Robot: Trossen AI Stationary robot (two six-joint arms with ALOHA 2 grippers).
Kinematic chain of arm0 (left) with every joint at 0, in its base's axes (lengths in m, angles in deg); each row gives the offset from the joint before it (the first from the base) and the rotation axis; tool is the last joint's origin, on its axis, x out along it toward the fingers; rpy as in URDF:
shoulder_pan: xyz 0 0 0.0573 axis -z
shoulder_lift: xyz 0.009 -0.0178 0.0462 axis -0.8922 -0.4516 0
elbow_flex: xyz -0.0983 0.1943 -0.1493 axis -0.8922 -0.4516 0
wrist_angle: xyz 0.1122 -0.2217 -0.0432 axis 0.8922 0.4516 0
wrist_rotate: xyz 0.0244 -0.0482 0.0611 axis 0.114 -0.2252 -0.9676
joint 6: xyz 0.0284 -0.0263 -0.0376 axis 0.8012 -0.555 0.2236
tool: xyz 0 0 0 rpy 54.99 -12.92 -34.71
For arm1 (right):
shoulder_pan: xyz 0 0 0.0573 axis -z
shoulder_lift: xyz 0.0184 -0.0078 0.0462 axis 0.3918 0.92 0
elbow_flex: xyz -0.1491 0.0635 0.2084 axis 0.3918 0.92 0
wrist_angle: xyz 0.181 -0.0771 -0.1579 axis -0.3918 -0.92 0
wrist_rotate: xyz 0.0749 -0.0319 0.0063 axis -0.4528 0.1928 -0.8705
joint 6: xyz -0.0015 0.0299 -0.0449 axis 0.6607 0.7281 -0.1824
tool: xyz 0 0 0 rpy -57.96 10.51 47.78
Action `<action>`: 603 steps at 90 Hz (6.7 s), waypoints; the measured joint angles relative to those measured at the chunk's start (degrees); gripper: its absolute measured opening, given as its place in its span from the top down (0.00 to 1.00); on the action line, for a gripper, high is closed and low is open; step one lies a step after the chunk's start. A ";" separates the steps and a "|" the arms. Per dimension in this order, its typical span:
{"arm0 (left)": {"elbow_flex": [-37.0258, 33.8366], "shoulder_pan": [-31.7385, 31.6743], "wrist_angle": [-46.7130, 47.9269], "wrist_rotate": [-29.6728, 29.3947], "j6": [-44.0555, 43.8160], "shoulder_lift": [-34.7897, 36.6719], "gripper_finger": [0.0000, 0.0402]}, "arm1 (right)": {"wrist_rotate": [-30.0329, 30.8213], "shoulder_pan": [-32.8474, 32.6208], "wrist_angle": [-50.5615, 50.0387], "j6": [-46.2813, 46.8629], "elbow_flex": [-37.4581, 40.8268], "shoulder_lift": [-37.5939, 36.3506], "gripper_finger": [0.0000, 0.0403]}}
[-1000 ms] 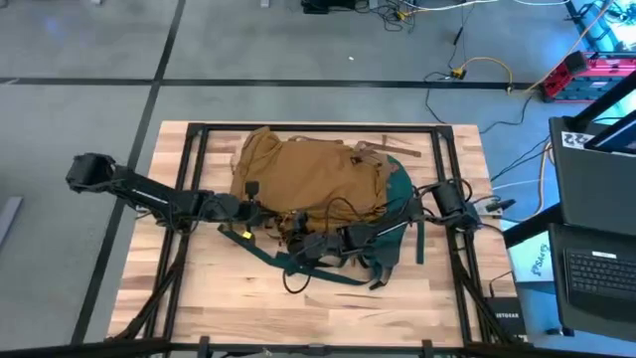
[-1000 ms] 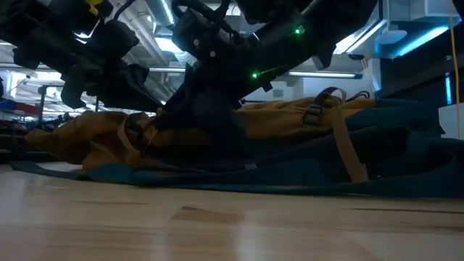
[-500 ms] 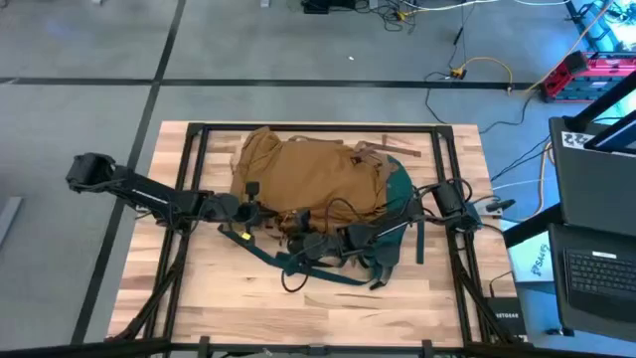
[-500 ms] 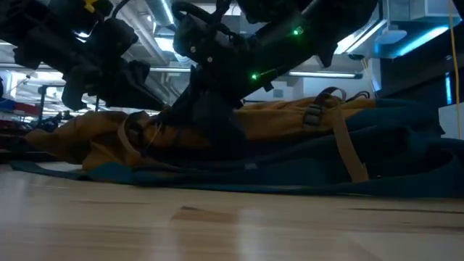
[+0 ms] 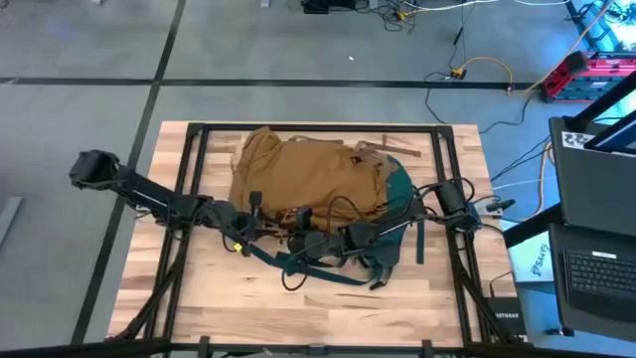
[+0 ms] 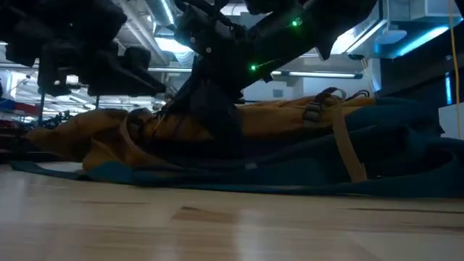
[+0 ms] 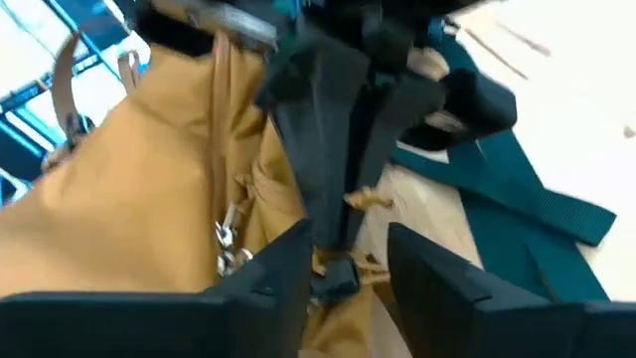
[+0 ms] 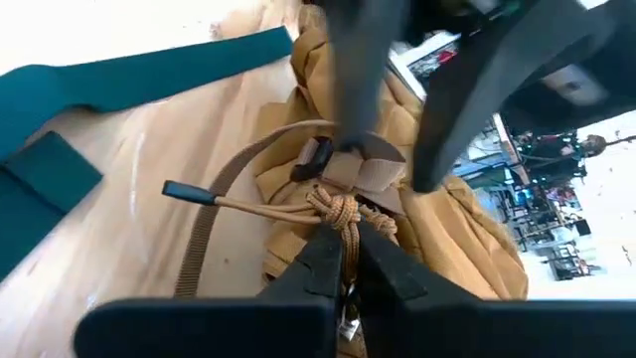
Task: Unpack backpack
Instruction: Open the brown backpack
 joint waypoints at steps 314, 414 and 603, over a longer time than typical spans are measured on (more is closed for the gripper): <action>5.23 2.75 -8.63 -14.29 -1.70 -12.17 0.69 | -3.06 -17.78 -44.32 65.59 5.47 -11.49 1.00; 7.04 -1.53 -6.62 -12.00 -0.24 -11.94 0.65 | -0.13 -21.21 -55.67 86.53 10.15 -11.26 1.00; 7.13 0.16 -18.06 17.35 -3.44 -16.73 0.65 | 4.37 -10.48 -16.40 38.86 7.58 -11.50 0.70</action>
